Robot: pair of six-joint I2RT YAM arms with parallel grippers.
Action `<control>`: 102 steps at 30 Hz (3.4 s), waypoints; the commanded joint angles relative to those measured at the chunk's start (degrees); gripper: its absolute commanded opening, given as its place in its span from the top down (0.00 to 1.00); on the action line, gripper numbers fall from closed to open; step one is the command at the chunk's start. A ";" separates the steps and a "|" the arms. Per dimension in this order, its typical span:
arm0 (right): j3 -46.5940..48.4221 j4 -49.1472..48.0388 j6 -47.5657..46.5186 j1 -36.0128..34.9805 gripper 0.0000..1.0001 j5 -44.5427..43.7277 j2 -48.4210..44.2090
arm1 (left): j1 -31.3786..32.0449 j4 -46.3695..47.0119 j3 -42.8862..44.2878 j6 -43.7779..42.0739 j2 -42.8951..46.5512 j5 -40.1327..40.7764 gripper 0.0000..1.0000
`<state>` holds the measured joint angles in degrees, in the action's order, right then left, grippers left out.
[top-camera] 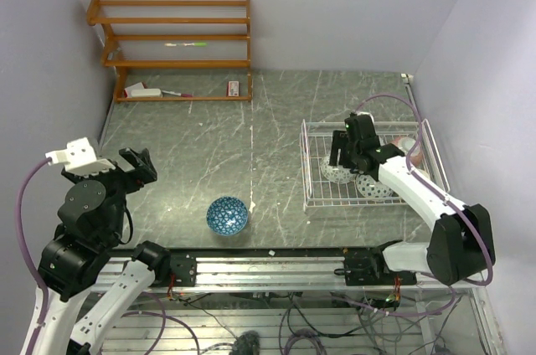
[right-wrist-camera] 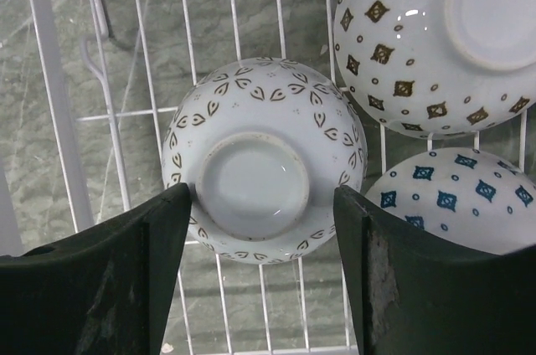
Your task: Load the bowls into the dish rack
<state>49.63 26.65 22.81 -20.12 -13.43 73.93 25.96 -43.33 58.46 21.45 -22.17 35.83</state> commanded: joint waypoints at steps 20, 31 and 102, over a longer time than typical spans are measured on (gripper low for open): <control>1.84 -9.36 0.70 -0.27 0.58 0.92 3.12 | -0.38 1.11 -1.17 -0.62 -0.07 1.18 0.01; 4.94 -11.82 1.00 -0.36 0.58 2.59 8.89 | -0.38 0.22 -0.77 -0.36 0.45 1.51 0.01; 21.34 -15.14 -15.10 -59.09 0.42 12.26 29.13 | -0.38 -12.52 10.74 1.05 6.15 6.36 0.01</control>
<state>70.50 13.10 8.47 -79.29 -1.63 101.95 25.96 -55.75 69.95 22.48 -16.60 41.06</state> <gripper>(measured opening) 0.595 0.991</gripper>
